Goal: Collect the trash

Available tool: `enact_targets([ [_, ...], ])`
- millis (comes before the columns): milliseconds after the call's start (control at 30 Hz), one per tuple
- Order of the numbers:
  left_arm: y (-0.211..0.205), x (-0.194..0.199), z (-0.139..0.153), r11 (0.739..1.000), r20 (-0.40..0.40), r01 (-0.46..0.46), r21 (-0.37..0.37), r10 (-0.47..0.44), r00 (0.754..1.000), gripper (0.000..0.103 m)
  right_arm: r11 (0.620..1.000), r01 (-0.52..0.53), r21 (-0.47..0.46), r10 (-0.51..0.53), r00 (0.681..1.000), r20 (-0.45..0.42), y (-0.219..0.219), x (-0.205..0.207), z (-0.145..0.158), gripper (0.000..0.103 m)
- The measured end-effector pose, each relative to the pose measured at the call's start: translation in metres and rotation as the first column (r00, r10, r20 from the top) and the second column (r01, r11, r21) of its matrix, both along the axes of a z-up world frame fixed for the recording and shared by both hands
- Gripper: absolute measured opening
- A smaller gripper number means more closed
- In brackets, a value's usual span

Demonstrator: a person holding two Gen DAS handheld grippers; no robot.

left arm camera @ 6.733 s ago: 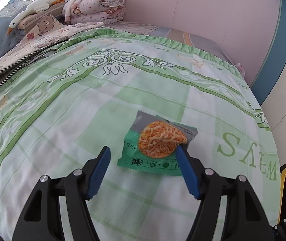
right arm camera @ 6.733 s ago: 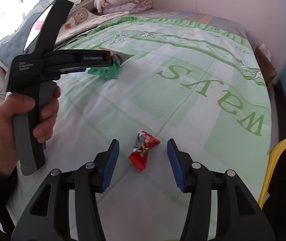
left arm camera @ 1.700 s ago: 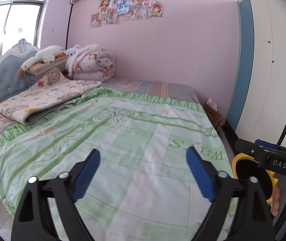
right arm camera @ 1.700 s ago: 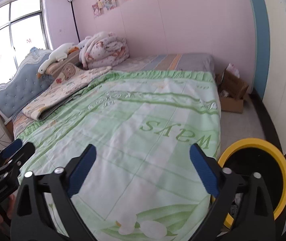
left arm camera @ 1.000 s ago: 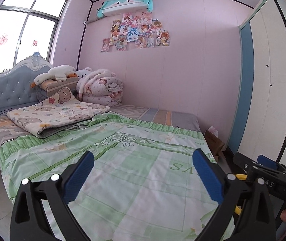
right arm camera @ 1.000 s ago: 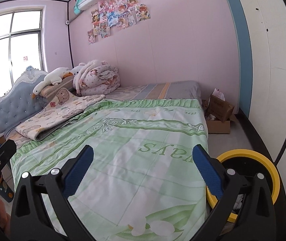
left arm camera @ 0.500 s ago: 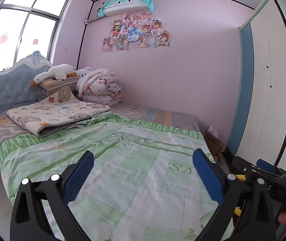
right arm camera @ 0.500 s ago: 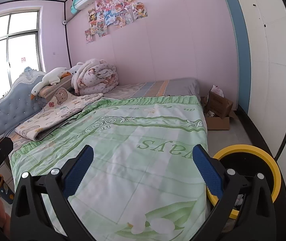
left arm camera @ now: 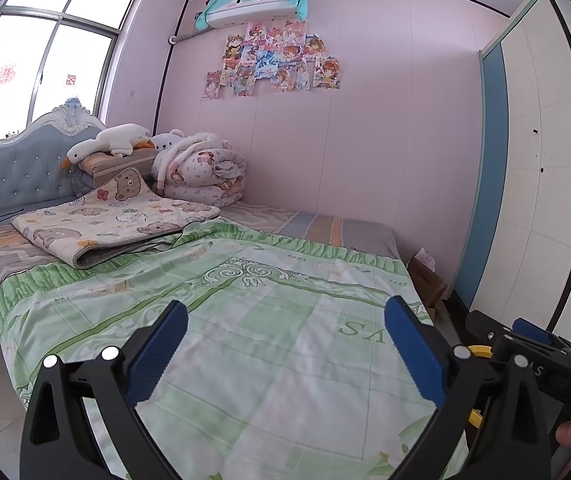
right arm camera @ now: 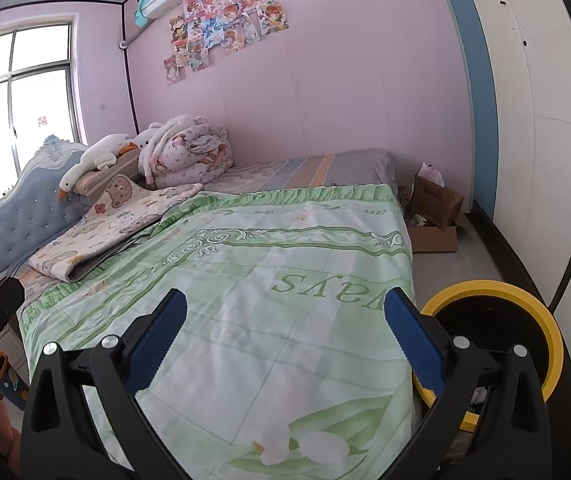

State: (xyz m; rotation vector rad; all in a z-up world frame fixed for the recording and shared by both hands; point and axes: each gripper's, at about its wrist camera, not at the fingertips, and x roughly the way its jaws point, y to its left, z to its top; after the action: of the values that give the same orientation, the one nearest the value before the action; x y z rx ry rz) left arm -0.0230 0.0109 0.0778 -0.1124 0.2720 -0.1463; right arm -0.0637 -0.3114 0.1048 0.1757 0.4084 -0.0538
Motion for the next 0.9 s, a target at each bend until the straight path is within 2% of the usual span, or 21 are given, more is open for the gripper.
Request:
enact_targets([
  [900,0.0009,0.0009,-0.0054,1.000,-0.006,0.012,0.010,-0.012,1.000,0.095,1.000,0.018,0.018,-0.018,1.000,-0.022,-0.0030,0.0047,-0.0090,0.095],
])
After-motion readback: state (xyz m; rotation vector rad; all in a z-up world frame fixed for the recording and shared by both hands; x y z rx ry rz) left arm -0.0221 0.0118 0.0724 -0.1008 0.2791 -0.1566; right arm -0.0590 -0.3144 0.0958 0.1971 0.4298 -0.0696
